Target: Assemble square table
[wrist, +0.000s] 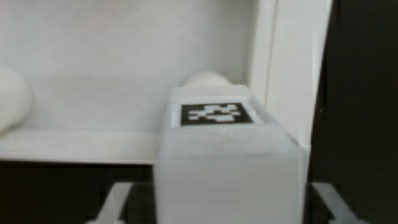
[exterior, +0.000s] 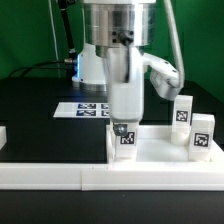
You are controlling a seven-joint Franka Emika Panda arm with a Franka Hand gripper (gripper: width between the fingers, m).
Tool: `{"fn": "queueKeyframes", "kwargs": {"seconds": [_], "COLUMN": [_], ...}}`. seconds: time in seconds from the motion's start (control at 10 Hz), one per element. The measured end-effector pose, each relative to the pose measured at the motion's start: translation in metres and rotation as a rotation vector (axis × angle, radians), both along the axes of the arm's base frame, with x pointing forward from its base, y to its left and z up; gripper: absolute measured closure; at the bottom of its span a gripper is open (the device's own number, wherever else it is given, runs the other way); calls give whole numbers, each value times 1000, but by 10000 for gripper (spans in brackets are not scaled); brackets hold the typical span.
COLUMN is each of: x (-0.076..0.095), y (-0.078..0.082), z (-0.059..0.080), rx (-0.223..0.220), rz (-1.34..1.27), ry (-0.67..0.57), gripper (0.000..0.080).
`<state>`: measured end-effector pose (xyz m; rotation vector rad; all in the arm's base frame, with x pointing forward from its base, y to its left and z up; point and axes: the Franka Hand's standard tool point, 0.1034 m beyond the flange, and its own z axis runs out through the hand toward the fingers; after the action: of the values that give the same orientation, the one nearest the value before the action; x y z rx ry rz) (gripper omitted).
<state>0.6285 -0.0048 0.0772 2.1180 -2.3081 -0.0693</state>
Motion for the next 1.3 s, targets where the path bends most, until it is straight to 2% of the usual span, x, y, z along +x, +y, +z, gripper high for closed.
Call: {"fn": "queueKeyframes", "kwargs": {"seconds": [0.2, 0.3, 0.4, 0.5, 0.6, 1.0, 1.1, 1.3], "x": [0, 0, 1, 2, 2, 2, 4, 7], "y": [0, 1, 6, 12, 17, 16, 11, 4], "z": [0, 0, 0, 1, 2, 1, -2, -5], "rx": [0, 0, -7, -21, -17, -6, -17, -40], "rz": [46, 56, 250, 432, 559, 817, 1022, 1247], "ry": [0, 0, -8, -13, -15, -18, -40, -65], "gripper": [478, 304, 304, 178, 158, 150, 150, 150]}}
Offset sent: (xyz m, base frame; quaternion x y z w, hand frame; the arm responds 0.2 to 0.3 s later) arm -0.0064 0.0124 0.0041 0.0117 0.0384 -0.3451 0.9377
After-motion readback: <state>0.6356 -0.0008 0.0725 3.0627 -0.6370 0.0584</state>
